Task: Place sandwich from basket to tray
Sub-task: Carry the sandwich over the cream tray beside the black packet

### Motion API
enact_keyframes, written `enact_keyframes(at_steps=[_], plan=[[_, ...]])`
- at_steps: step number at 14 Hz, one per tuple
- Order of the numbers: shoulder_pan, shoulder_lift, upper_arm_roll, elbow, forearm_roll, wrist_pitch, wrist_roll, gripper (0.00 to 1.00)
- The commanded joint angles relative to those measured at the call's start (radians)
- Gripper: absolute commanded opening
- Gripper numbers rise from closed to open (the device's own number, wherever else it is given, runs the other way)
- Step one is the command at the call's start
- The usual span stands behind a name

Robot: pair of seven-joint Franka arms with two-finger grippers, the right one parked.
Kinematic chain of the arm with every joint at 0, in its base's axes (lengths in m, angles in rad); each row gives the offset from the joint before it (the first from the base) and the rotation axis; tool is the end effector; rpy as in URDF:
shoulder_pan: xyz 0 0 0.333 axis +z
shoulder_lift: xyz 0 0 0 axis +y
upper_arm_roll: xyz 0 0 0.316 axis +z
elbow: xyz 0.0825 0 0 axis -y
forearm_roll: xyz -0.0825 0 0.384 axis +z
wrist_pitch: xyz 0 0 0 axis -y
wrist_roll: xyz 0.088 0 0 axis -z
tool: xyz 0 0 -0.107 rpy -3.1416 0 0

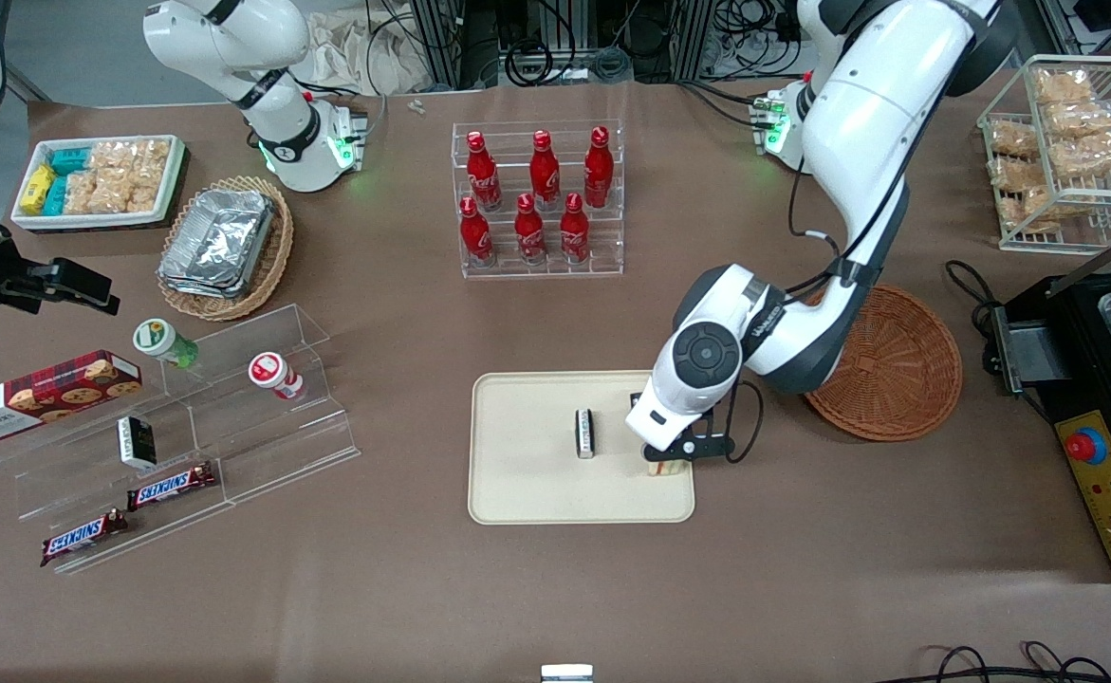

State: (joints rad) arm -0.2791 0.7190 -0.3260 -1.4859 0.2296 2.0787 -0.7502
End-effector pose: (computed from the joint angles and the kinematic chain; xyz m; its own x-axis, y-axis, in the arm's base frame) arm 0.6069 -0.3594 0.2573 0.9928 0.0919 -0.0769 0.0890 -0.9952 -0.0406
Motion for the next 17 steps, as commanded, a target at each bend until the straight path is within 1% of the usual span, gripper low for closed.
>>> enact_keyframes(at_steps=[1, 2, 3, 4, 12, 14, 17], plan=[[-0.014, 0.042, 0.004, 0.038, 0.043, 0.044, -0.049, 0.0], [-0.014, 0.046, 0.004, 0.039, 0.043, 0.044, -0.049, 0.11], [-0.014, 0.051, 0.004, 0.039, 0.043, 0.046, -0.051, 0.52], [-0.015, 0.056, 0.004, 0.041, 0.045, 0.047, -0.058, 1.0], [-0.014, 0.031, 0.002, 0.058, 0.048, 0.052, -0.075, 1.0], [-0.005, -0.025, 0.005, 0.059, 0.037, 0.043, -0.077, 1.0], [0.046, -0.18, 0.004, 0.058, 0.028, -0.113, -0.064, 1.0]])
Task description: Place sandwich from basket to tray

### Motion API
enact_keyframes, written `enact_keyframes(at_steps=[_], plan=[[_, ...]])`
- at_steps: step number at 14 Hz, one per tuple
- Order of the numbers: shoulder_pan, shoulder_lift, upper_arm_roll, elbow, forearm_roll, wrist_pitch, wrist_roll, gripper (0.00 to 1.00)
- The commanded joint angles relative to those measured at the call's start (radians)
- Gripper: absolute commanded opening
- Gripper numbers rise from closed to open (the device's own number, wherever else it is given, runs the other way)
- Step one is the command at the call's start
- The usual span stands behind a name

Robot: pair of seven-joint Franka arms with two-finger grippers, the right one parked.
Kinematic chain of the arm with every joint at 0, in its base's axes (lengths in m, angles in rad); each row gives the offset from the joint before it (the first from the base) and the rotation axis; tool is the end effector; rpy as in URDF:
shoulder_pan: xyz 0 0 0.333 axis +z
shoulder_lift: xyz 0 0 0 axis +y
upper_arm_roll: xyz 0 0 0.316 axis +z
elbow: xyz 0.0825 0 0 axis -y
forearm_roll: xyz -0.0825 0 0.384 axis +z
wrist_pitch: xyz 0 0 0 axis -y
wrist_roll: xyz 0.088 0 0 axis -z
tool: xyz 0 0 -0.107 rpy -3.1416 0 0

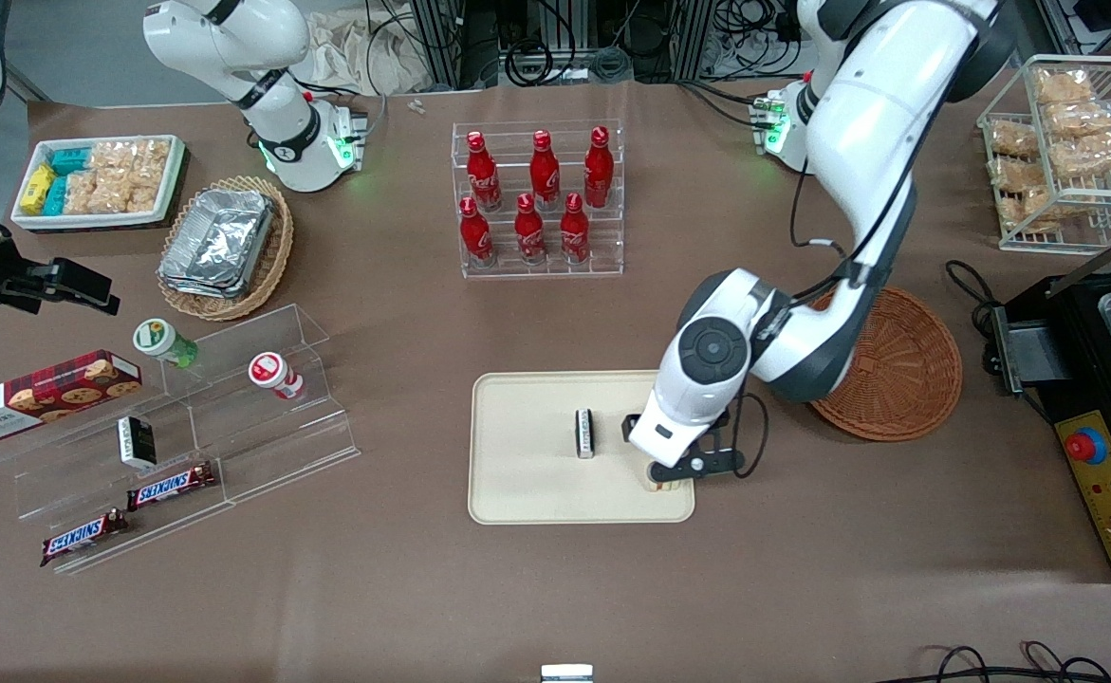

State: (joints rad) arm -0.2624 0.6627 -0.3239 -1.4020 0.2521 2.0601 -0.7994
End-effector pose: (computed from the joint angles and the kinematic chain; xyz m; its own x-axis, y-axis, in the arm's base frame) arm 0.6355 -0.3495 0.3321 0.9855 0.1641 0.0419 0.1642 -0.9864 0.0020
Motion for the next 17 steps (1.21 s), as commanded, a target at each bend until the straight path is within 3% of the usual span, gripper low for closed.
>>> enact_keyframes(at_steps=[1, 3, 5, 8, 14, 17], plan=[[0.049, -0.17, 0.002, -0.028, -0.002, -0.121, -0.021, 1.0], [0.074, -0.251, 0.009, -0.028, -0.042, -0.17, -0.015, 1.0], [0.072, -0.296, 0.081, -0.026, -0.06, -0.256, 0.056, 1.0], [0.069, -0.386, 0.241, -0.057, -0.218, -0.3, 0.32, 1.0], [0.075, -0.561, 0.408, -0.195, -0.231, -0.366, 0.71, 1.0], [0.181, -0.572, 0.408, -0.199, -0.258, -0.4, 0.928, 1.0]])
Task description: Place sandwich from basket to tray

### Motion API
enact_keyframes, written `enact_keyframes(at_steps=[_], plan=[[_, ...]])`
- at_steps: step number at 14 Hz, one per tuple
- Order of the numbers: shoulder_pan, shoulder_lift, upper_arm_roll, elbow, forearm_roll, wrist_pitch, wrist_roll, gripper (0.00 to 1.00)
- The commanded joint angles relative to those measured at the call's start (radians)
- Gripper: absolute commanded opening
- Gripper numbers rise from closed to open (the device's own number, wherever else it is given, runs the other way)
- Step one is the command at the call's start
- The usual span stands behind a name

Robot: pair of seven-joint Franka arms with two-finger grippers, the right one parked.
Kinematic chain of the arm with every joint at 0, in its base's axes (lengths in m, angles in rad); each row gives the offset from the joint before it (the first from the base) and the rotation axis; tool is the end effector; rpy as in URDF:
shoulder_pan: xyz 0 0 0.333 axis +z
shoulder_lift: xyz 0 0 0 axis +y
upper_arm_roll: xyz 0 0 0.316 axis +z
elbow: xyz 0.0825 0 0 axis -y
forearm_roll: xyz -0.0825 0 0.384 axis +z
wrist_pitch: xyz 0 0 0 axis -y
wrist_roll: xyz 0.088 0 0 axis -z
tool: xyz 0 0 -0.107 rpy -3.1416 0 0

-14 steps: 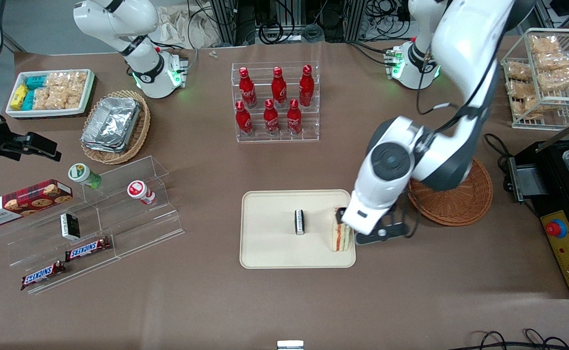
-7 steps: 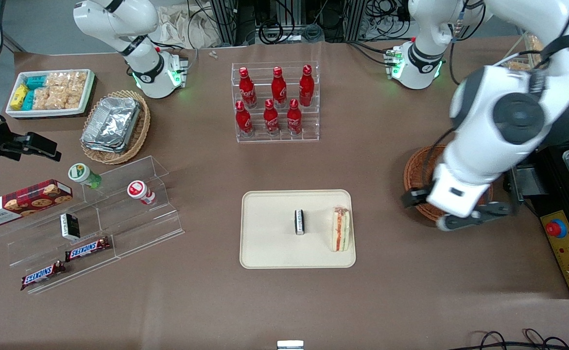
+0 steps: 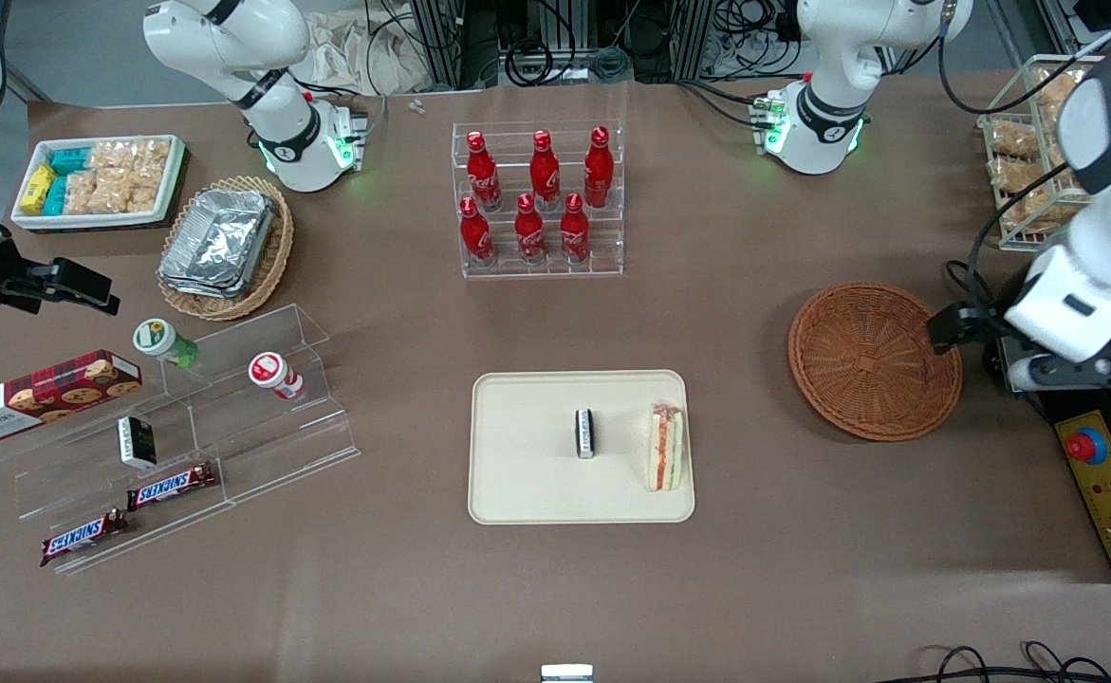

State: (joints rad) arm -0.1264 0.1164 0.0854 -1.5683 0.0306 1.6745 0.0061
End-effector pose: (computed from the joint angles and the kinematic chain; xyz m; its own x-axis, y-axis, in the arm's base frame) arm 0.5959 -0.0241 0.5680 0.9987 -0.0507 -0.0101 -0.0511 -0.9979 -0.0402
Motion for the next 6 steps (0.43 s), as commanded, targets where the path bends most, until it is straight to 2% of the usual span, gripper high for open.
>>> enact_keyframes(at_steps=[1, 6], plan=[[0.065, -0.023, 0.001, -0.032, -0.038, -0.015, 0.147, 1.0], [0.077, 0.04, -0.006, 0.023, -0.04, -0.01, 0.149, 1.0]])
